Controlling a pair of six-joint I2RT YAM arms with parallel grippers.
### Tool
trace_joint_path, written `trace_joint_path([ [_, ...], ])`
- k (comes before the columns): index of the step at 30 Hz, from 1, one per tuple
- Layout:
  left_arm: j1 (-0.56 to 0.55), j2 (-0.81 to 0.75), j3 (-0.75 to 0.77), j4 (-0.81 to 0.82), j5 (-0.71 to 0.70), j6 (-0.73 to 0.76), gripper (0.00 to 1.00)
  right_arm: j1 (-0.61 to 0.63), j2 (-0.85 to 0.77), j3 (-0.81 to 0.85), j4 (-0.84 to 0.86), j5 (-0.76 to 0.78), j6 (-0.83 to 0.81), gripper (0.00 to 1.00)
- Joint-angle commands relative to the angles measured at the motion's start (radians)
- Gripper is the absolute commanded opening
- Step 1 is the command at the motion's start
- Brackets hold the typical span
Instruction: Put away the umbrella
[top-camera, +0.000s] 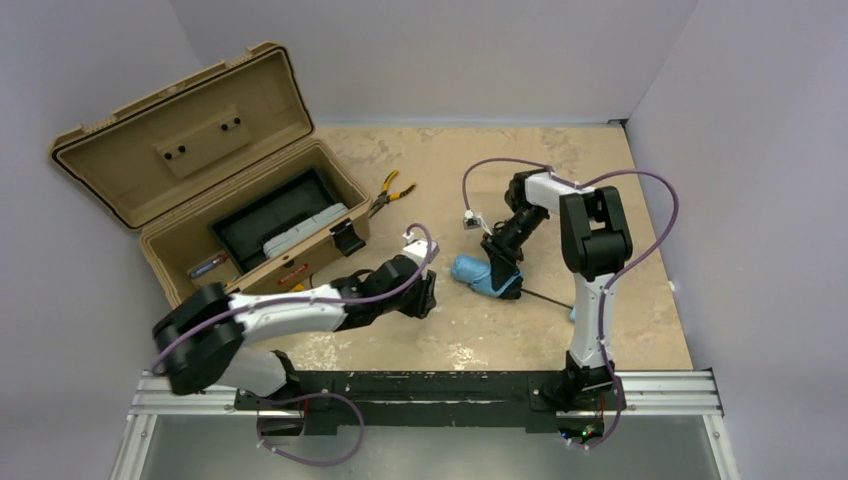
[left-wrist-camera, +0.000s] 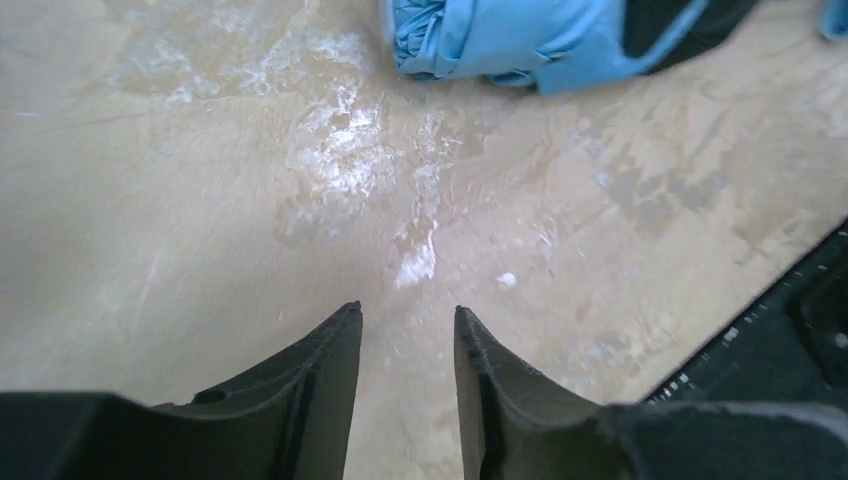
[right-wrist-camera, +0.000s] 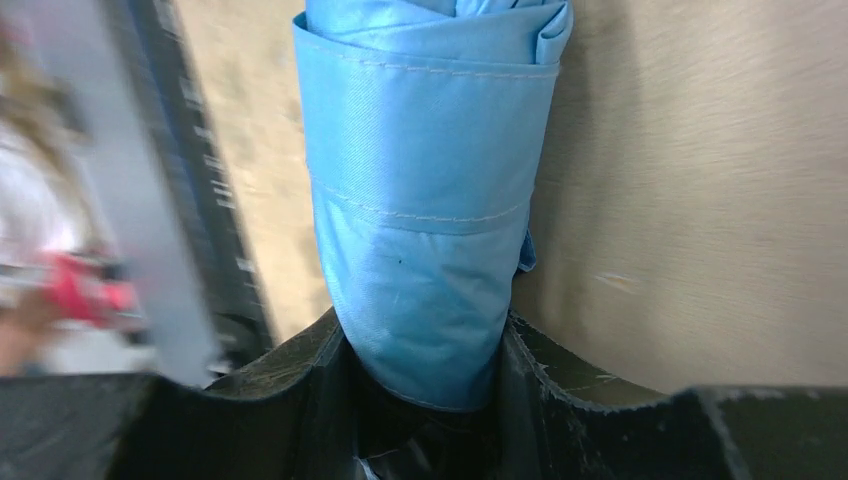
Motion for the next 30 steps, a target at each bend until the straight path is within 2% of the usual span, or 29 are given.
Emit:
trace_joint_path([
  [1, -0.017, -0.27, -0.075, -0.078, -0.134, 0.082, 0.45, 0.077, -0.155, 0.004, 0.323, 0.268, -0.196, 0.09],
  [3, -0.017, -0.344, -0.096, -0.087, -0.142, 0.076, 0.55, 0.137, -0.213, -0.004, 0.38, 0.287, -0.189, 0.18],
  [7, -0.015, -0.424, -0.125, -0.073, -0.171, 0.047, 0.75, 0.233, -0.23, 0.028, 0.466, 0.313, -0.176, 0.5],
  [9, -0.014, -0.453, -0.148, -0.049, -0.169, 0.046, 0.8, 0.262, -0.201, 0.08, 0.468, 0.315, -0.146, 0.62],
  [12, -0.011, -0.485, -0.165, -0.05, -0.148, 0.053, 0.82, 0.269, -0.163, 0.216, 0.417, 0.316, -0.084, 0.75],
  [13, -0.009, -0.491, -0.166, -0.059, -0.141, 0.055, 0.82, 0.26, -0.159, 0.261, 0.384, 0.317, -0.079, 0.93],
  [14, -0.004, -0.497, -0.166, -0.073, -0.135, 0.055, 0.83, 0.246, -0.162, 0.305, 0.349, 0.311, -0.083, 0.98],
  [17, 0.014, -0.499, -0.152, -0.105, -0.105, 0.051, 0.83, 0.19, -0.224, 0.373, 0.262, 0.274, -0.1, 0.99],
  [20, 0.031, -0.461, -0.1, -0.109, -0.061, 0.055, 0.84, 0.089, -0.337, 0.349, 0.257, 0.196, -0.058, 0.99],
  [22, 0.033, -0.382, 0.002, -0.169, -0.034, 0.096, 0.84, -0.013, -0.426, 0.258, 0.361, 0.165, 0.038, 0.99],
  [25, 0.033, -0.201, 0.219, -0.344, -0.02, 0.168, 0.8, -0.197, -0.546, 0.044, 0.677, 0.153, 0.321, 0.99],
  [27, 0.032, -0.075, 0.366, -0.45, -0.033, 0.196, 0.74, -0.301, -0.568, -0.037, 0.716, 0.184, 0.396, 0.98],
  [28, 0.035, -0.02, 0.422, -0.489, -0.046, 0.199, 0.7, -0.332, -0.566, -0.064, 0.721, 0.197, 0.417, 0.93],
  [30, 0.044, 0.073, 0.519, -0.544, -0.067, 0.189, 0.63, -0.368, -0.556, -0.126, 0.743, 0.236, 0.448, 0.72],
])
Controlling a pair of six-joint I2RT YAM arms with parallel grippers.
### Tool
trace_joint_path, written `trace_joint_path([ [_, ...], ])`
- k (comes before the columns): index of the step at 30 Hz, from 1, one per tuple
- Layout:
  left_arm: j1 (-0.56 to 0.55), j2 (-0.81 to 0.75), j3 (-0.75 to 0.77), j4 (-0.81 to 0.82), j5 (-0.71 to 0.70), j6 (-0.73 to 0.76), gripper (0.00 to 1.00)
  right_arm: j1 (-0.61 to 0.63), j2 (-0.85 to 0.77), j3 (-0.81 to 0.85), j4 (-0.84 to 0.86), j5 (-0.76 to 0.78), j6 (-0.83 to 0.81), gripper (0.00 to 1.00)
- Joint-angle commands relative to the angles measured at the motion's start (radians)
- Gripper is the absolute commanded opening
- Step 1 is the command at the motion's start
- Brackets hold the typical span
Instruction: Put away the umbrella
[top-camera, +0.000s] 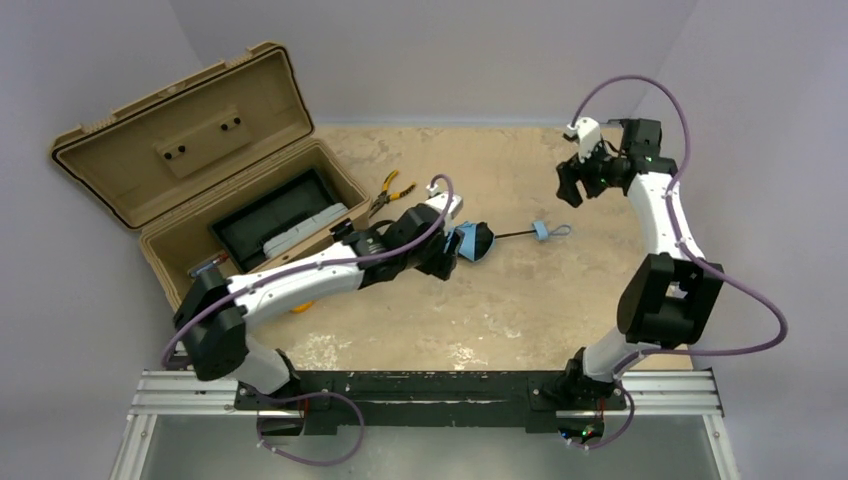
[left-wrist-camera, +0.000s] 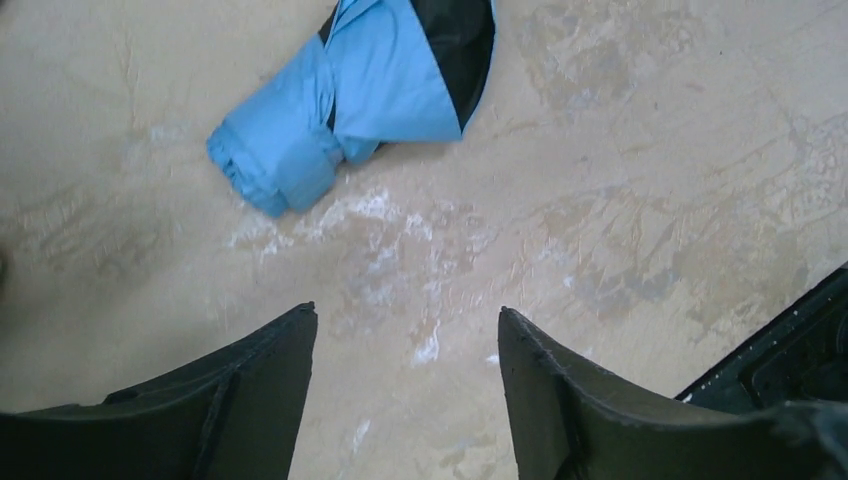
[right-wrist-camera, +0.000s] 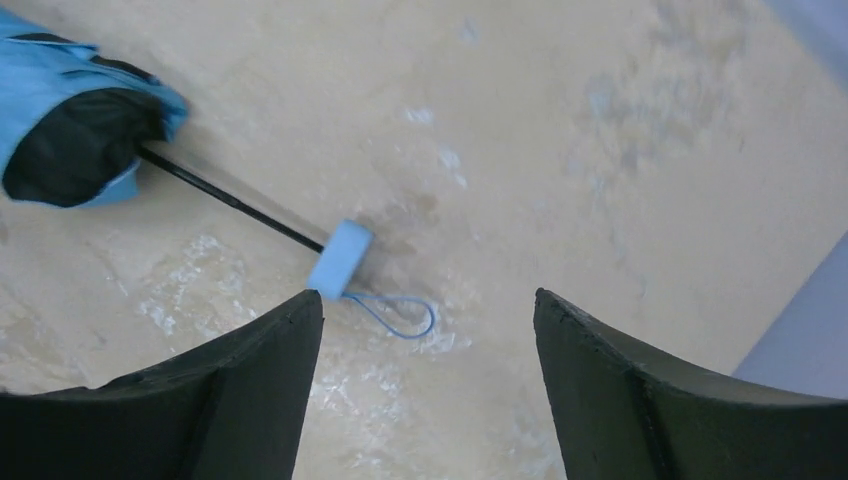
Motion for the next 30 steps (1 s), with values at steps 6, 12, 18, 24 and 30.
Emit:
trace_joint_path([
  [6, 0.123, 0.31, 0.294, -0.191, 0.091, -0.027, 0.41, -0.079, 0.119, -0.235, 0.256, 0.188, 0.333, 0.19],
  [12, 0.153, 0.381, 0.315, -0.195, 0.095, -0.071, 0.41, -0.076, 0.194, -0.253, 0.31, 0.264, 0.387, 0.15],
  [18, 0.175, 0.439, 0.329, -0.19, 0.086, -0.079, 0.44, -0.064, 0.244, -0.242, 0.317, 0.253, 0.383, 0.15],
  [24, 0.184, 0.51, 0.385, -0.175, 0.144, -0.053, 0.46, 0.021, 0.252, -0.278, 0.319, 0.245, 0.358, 0.14],
  [30, 0.192, 0.496, 0.359, -0.147, 0.171, -0.03, 0.62, 0.076, 0.245, -0.289, 0.364, 0.28, 0.421, 0.14],
])
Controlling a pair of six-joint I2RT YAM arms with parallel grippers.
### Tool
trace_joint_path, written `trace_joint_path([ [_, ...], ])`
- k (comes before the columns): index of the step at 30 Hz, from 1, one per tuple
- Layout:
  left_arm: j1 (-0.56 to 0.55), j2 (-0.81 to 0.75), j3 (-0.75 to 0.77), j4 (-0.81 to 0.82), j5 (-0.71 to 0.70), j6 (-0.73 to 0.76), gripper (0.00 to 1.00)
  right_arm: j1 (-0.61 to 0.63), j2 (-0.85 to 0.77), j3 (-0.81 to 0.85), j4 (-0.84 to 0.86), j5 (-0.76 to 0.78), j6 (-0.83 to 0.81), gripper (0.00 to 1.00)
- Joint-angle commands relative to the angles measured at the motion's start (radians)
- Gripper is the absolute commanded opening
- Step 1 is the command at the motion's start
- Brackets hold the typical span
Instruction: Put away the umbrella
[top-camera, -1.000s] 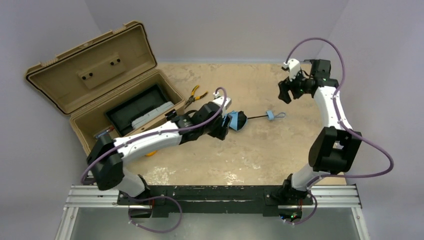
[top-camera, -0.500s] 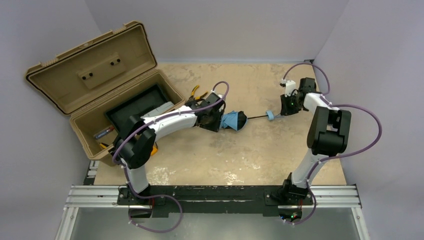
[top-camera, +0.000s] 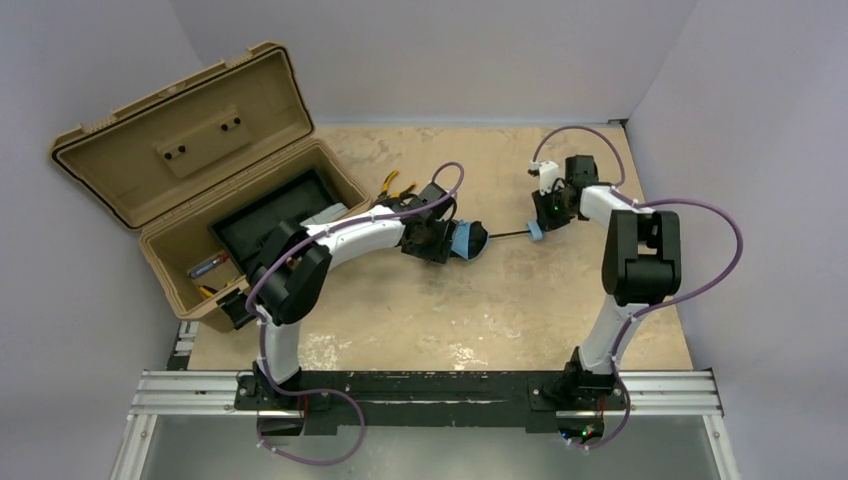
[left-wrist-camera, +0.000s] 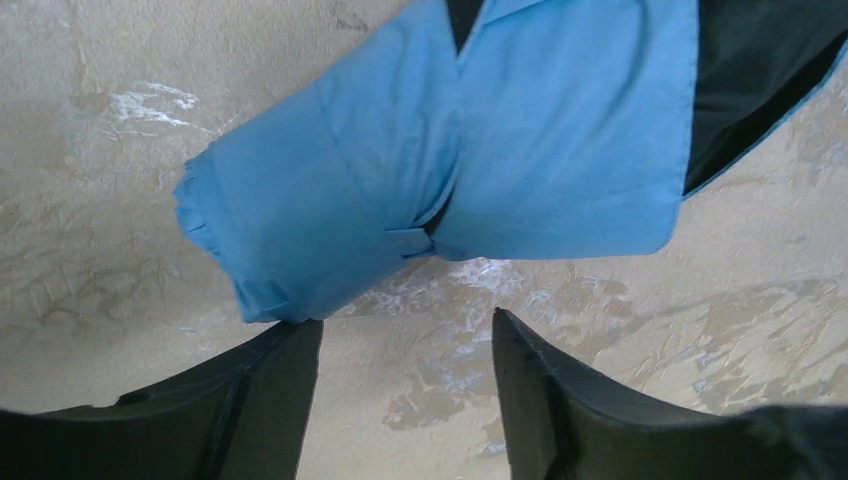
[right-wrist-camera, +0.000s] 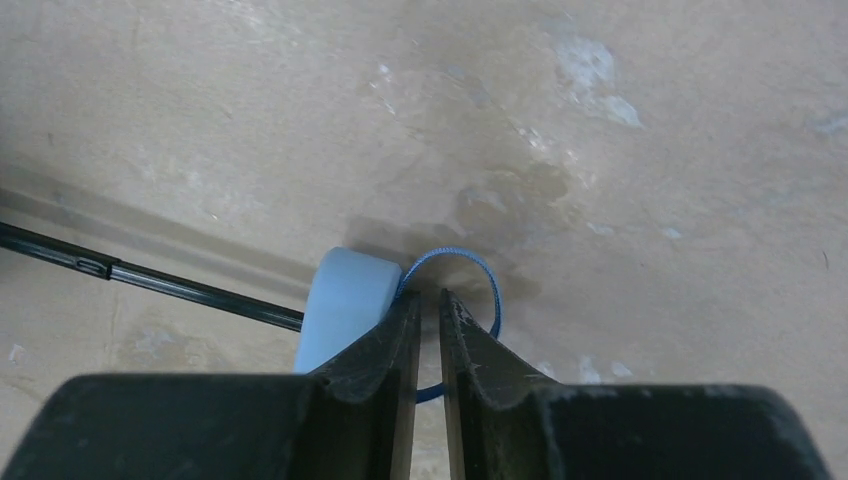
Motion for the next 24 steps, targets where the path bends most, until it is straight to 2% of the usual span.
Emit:
trace_joint_path([
  [1, 0.01, -0.05, -0.013, 0.058, 0.02, 0.021, 0.7, 0.01, -0.025, -0.026, 0.051, 0.038, 0.056, 0.14],
  [4, 0.013, -0.12, -0.07, 0.084, -0.037, 0.017, 0.85, -0.021, -0.029, -0.032, 0.054, 0.035, 0.053, 0.14],
  [7, 0.025, -0.135, -0.064, 0.071, -0.073, 0.016, 0.86, -0.045, -0.03, -0.032, 0.055, 0.038, 0.045, 0.15],
  [12, 0.058, -0.067, 0.011, 0.036, -0.082, 0.012, 0.86, -0.067, -0.027, -0.026, 0.047, 0.035, 0.036, 0.15],
  [20, 0.073, 0.053, 0.093, 0.035, 0.019, -0.001, 0.77, -0.061, -0.022, -0.022, 0.011, 0.032, 0.016, 0.11],
  [24, 0.073, 0.121, 0.127, 0.055, 0.151, -0.002, 0.68, 0.132, -0.017, -0.026, 0.007, -0.031, 0.054, 0.09],
])
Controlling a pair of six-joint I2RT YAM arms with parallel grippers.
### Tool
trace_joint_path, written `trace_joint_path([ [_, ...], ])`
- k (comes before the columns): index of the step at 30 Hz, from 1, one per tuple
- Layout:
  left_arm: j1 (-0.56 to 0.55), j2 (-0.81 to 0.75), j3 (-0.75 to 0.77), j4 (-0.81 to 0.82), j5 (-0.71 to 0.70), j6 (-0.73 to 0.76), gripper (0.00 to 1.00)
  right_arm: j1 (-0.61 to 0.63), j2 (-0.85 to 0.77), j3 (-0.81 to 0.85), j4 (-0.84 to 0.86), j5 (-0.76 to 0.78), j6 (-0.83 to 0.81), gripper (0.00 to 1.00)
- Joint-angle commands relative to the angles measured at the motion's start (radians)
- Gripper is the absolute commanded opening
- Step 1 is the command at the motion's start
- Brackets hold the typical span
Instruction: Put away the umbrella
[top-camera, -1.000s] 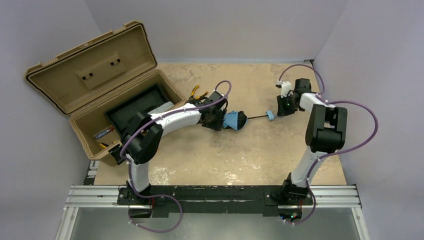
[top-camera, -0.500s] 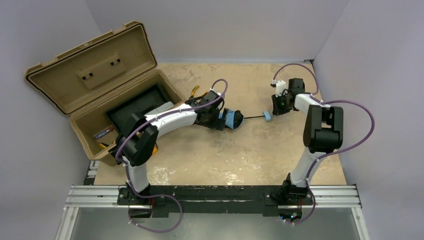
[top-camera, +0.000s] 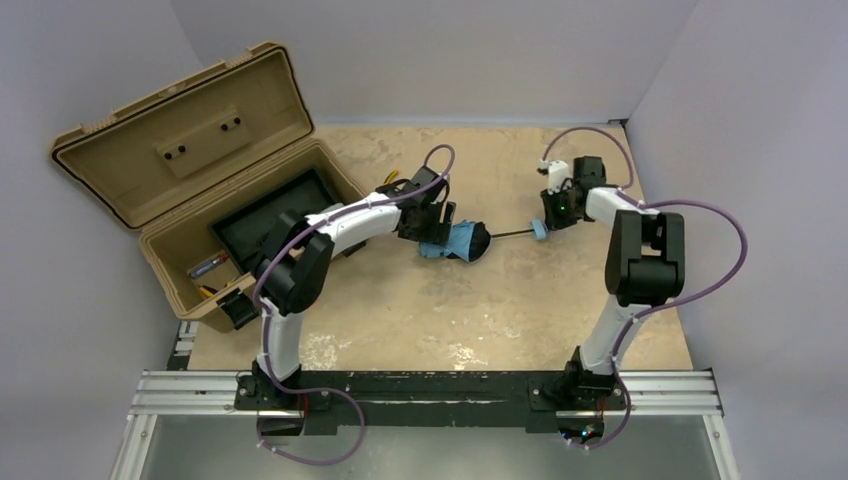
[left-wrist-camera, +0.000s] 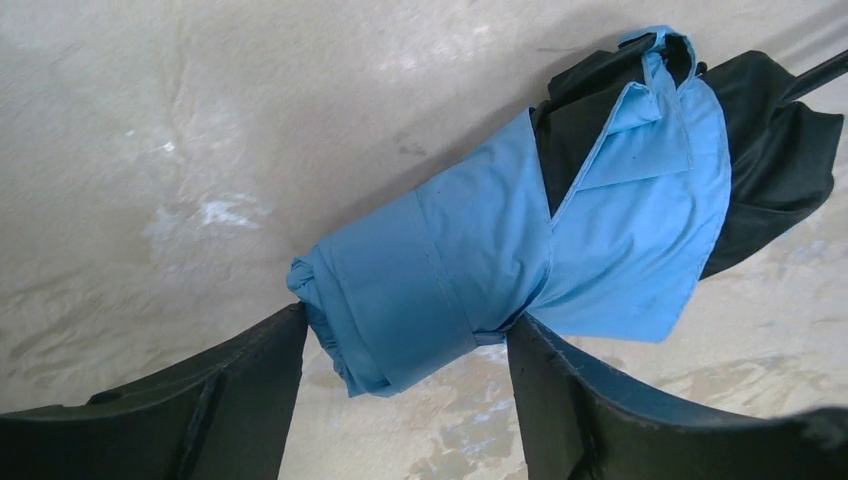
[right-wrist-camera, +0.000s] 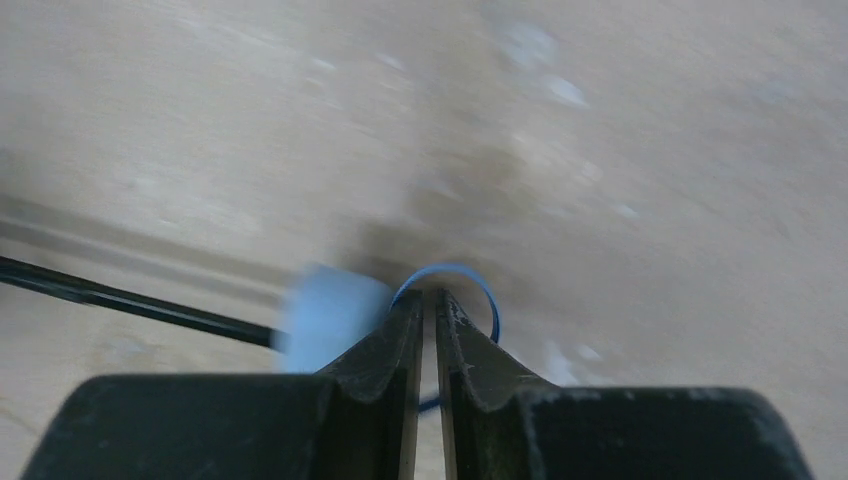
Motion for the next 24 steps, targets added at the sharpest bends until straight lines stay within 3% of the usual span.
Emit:
trace_joint_path([
  [1, 0.001, 0.081, 0.065, 0.037, 0.168, -0.008, 0.66, 0.224, -0.008, -0.006, -0.034, -0.088, 0.048, 0.09],
  [4, 0.001, 0.1, 0.059, 0.061, 0.215, -0.024, 0.62, 0.334, 0.015, 0.028, -0.064, -0.167, 0.094, 0.09],
  [7, 0.001, 0.087, 0.037, 0.081, 0.216, -0.037, 0.61, 0.34, 0.017, 0.011, -0.058, -0.188, 0.113, 0.09],
  [12, 0.001, 0.004, 0.04, 0.091, 0.202, -0.023, 0.67, 0.128, -0.128, 0.025, -0.091, -0.107, -0.033, 0.18],
  [14, 0.001, -0.045, 0.046, 0.086, 0.19, -0.006, 0.69, 0.061, -0.194, 0.086, -0.176, -0.157, -0.166, 0.27],
  [18, 0.001, -0.151, 0.064, 0.071, 0.173, 0.025, 0.72, 0.04, -0.345, 0.14, -0.313, -0.331, -0.478, 0.57],
  [21, -0.001, -0.251, 0.054, 0.071, 0.153, 0.045, 0.73, 0.042, -0.467, 0.051, -0.407, -0.607, -0.842, 0.96],
  [23, 0.0, -0.333, 0.022, 0.081, 0.137, 0.07, 0.74, 0.061, -0.524, -0.042, -0.485, -0.717, -1.165, 0.99],
  [24, -0.002, -0.378, -0.001, 0.091, 0.123, 0.081, 0.74, 0.105, -0.533, -0.068, -0.462, -0.713, -1.229, 0.99],
])
